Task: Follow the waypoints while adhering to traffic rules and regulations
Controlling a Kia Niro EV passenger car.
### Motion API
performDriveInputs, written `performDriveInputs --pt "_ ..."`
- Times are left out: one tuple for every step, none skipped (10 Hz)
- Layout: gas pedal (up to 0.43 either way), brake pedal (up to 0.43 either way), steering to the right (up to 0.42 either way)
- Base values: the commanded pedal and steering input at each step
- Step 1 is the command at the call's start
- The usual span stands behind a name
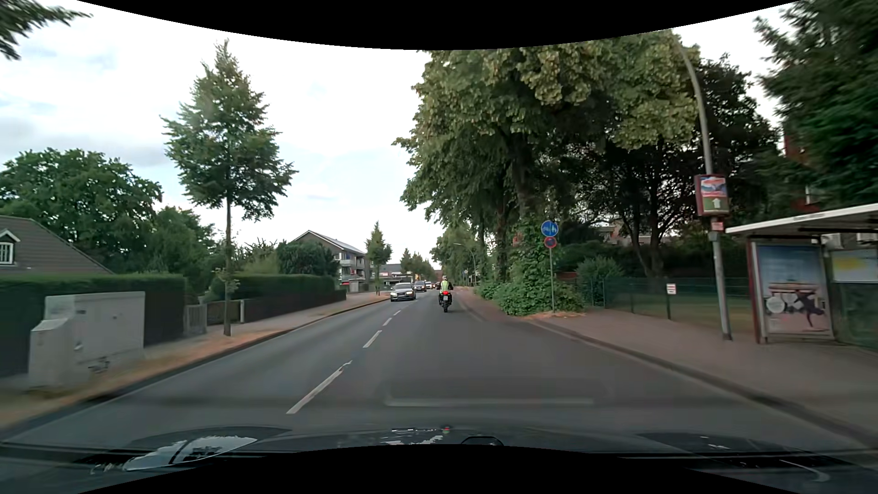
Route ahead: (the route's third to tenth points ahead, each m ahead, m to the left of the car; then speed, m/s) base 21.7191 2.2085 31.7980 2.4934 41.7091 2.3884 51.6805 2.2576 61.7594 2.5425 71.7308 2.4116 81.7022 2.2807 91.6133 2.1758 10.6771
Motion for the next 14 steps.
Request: performDriveInputs --pt "0.157 0.000 -0.016" --pt "0.157 0.000 -0.012" --pt "0.157 0.000 -0.011" --pt "0.157 0.000 -0.010" --pt "0.157 0.000 -0.010" --pt "0.157 0.000 -0.010" --pt "0.157 0.000 -0.010" --pt "0.157 0.000 -0.011" --pt "0.157 0.000 -0.010" --pt "0.157 0.000 -0.010" --pt "0.157 0.000 -0.010" --pt "0.157 0.000 -0.010" --pt "0.157 0.000 -0.010" --pt "0.157 0.000 -0.010"
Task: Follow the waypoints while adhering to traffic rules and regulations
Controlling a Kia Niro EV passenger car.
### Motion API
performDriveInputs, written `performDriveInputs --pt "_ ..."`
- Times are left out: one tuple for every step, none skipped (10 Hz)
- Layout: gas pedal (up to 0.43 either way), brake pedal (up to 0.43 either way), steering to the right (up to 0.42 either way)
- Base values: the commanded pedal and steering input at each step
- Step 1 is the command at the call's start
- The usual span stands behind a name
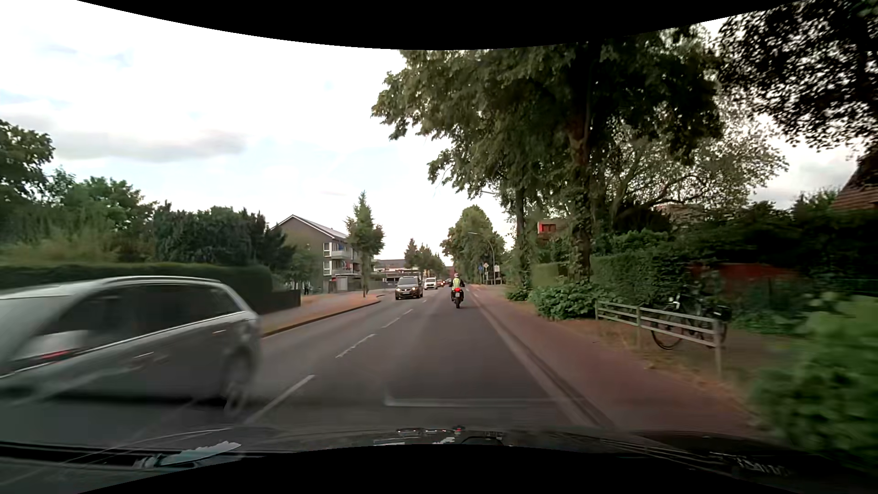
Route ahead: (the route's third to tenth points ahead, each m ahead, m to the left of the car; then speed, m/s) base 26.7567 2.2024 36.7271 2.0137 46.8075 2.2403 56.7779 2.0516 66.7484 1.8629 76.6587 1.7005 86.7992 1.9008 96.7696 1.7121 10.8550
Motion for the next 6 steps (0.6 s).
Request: performDriveInputs --pt "0.157 0.000 -0.008" --pt "0.157 0.000 -0.005" --pt "0.157 0.000 -0.005" --pt "0.157 0.000 -0.003" --pt "0.169 0.000 0.004" --pt "0.169 0.000 0.007"
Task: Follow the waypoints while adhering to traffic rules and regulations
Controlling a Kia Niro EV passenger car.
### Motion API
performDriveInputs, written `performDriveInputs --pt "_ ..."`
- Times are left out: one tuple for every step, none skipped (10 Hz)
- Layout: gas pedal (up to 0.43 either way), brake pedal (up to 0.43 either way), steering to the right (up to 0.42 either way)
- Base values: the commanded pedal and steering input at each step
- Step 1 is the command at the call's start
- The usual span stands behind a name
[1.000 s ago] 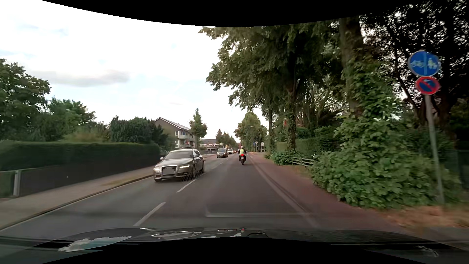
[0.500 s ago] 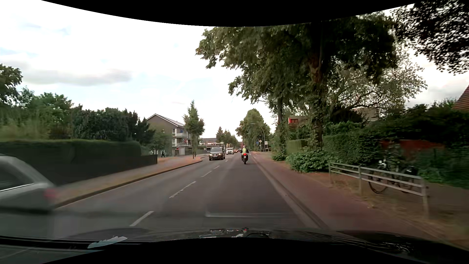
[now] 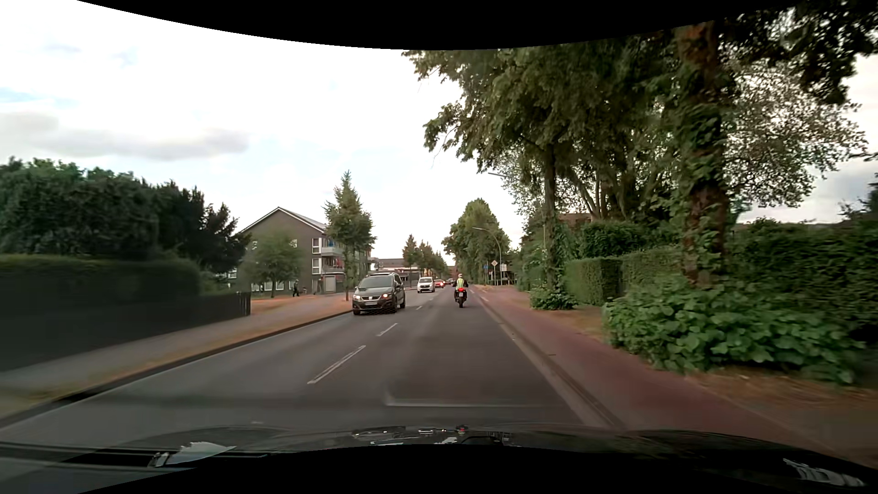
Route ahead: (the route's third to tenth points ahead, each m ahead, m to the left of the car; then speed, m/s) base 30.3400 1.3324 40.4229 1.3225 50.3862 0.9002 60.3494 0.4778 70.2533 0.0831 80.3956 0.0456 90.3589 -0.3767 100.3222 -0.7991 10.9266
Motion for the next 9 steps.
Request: performDriveInputs --pt "0.169 0.000 0.008" --pt "0.177 0.000 0.008" --pt "0.189 0.000 0.008" --pt "0.189 0.000 0.008" --pt "0.189 0.000 0.008" --pt "0.189 0.000 0.008" --pt "0.189 0.000 0.008" --pt "0.189 0.000 0.008" --pt "0.177 0.000 0.007"
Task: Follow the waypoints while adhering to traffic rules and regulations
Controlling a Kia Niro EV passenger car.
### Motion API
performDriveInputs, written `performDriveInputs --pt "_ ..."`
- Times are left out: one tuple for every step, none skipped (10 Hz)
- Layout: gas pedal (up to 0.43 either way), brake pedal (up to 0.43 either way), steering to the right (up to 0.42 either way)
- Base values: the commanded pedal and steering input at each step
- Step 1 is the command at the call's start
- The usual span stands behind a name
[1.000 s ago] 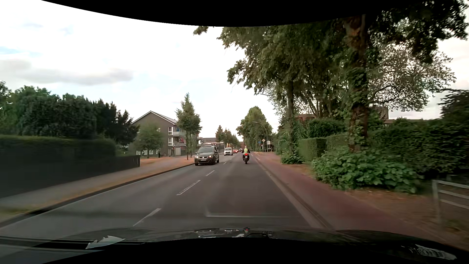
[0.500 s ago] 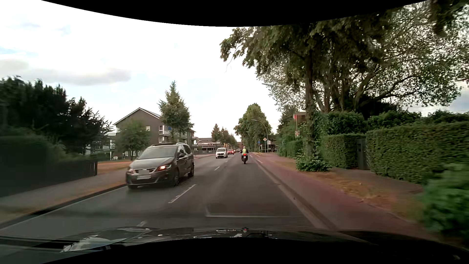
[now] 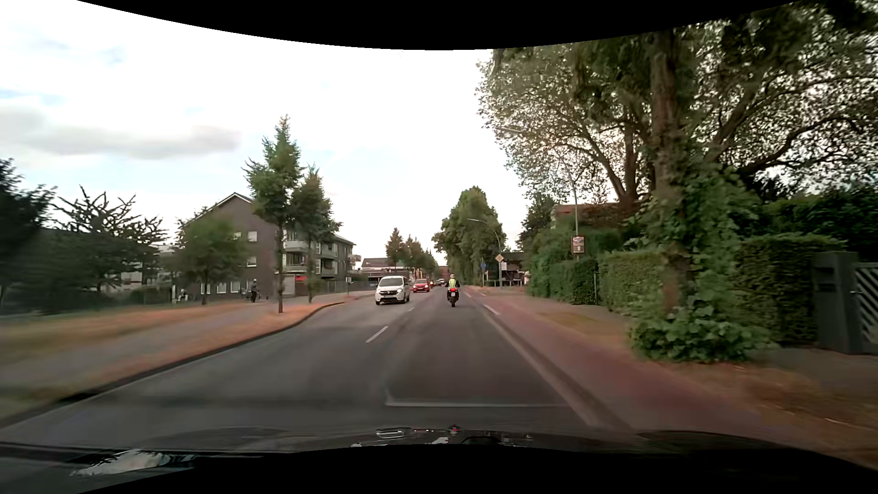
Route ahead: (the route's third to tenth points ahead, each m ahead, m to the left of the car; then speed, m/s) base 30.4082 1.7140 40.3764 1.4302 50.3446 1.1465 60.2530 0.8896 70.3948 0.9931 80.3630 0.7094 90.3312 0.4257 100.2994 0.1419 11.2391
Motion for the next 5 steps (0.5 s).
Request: performDriveInputs --pt "0.177 0.000 0.002" --pt "0.177 0.000 -0.001" --pt "0.177 0.000 -0.001" --pt "0.177 0.000 -0.001" --pt "0.177 0.000 -0.001"
